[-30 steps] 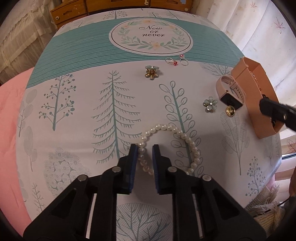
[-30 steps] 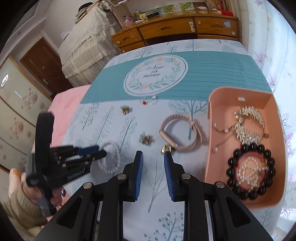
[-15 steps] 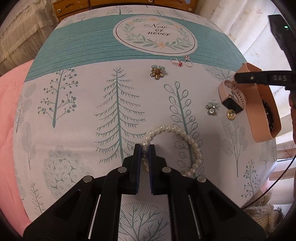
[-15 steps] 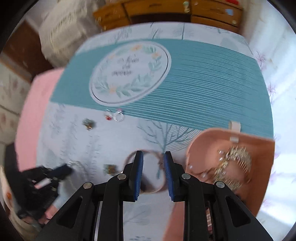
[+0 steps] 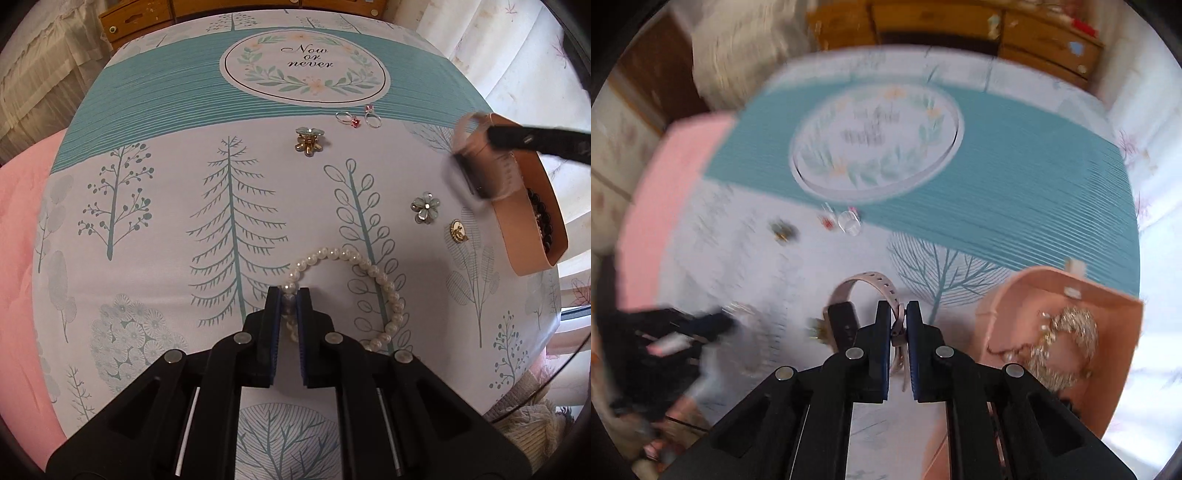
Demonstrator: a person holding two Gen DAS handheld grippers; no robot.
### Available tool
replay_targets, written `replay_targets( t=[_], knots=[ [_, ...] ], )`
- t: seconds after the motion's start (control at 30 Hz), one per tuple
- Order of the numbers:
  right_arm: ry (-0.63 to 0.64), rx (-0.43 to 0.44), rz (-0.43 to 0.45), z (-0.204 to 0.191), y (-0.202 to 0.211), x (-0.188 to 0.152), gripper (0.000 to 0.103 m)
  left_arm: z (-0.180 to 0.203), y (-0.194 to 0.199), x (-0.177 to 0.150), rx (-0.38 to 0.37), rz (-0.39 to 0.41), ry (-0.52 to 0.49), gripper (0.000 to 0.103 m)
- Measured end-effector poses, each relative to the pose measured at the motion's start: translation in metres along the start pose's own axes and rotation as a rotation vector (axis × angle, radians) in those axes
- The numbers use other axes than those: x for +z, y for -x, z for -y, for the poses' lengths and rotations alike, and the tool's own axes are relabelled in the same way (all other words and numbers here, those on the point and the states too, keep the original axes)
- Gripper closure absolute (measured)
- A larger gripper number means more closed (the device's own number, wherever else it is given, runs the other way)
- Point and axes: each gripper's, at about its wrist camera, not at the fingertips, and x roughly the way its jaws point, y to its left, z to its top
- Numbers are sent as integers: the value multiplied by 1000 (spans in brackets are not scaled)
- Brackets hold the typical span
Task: Organize jewelry
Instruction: 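Grasp the pink watch band with the right tool while the left tool holds the pearl bracelet, then carry the pearl bracelet and watch band into the pink box and open both tools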
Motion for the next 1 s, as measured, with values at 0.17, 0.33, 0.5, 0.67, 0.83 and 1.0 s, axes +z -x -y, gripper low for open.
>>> replay_targets(
  t=[0.17,0.33,0.5,0.67,0.83,1.0],
  knots=[
    [-110,-14,182,25,78,-21,95,-5,5,2,-73,9,48,98],
    [-231,-73,263,71,131,-57,95,15,41,9,-99,110,13,98],
    [-339,-88,229,109,125,-98,95,50,87,30,-154,207,-66,98],
    [-420,-50,160,124,89,-127,95,105,132,62,-238,304,-180,98],
    [-500,-45,101,129,59,-150,95,163,136,87,-336,314,-274,98],
    [-573,3,175,131,55,-164,72,218,88,109,-387,233,-336,98]
  ],
)
